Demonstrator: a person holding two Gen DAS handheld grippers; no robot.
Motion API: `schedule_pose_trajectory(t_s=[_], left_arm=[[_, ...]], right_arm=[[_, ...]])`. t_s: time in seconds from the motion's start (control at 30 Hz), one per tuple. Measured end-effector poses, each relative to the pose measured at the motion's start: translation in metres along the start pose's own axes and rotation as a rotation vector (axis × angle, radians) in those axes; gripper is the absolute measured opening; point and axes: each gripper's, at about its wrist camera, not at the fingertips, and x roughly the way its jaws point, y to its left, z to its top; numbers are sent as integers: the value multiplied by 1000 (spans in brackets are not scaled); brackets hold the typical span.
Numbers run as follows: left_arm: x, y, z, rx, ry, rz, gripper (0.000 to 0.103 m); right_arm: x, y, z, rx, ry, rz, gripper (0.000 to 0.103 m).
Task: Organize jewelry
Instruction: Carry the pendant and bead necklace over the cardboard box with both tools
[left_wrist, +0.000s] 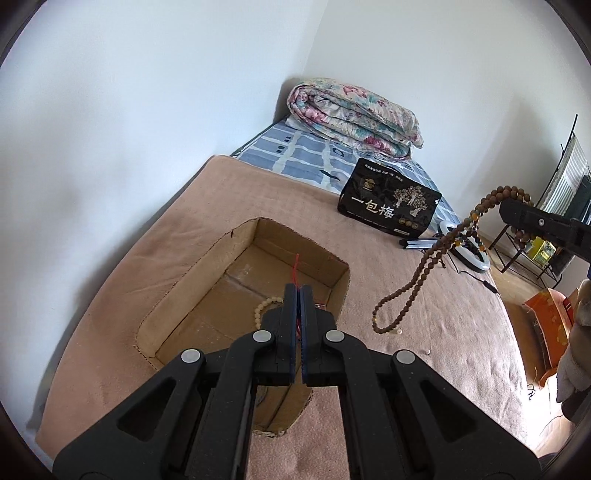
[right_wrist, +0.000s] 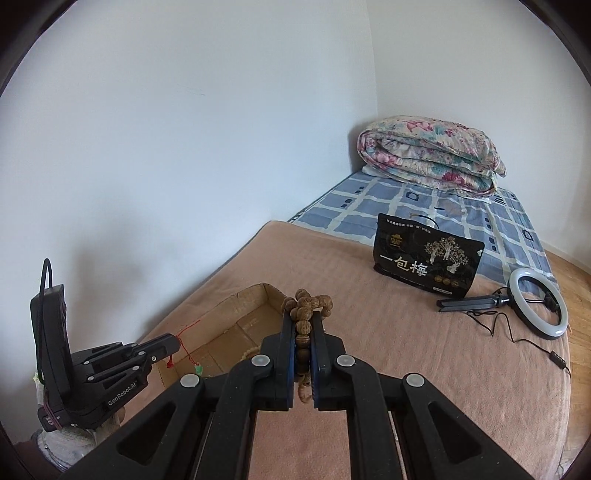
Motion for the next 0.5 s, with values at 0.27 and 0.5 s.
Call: schedule_pose_trajectory(t_s=[0.27,0.5], left_arm=[[4,29,-1,-43,19,42,0],[9,41,0,-79,32,56,0]], right_arm=[[30,20,22,-26,-9,4,4],[65,22,35,-7,13,-3,4]])
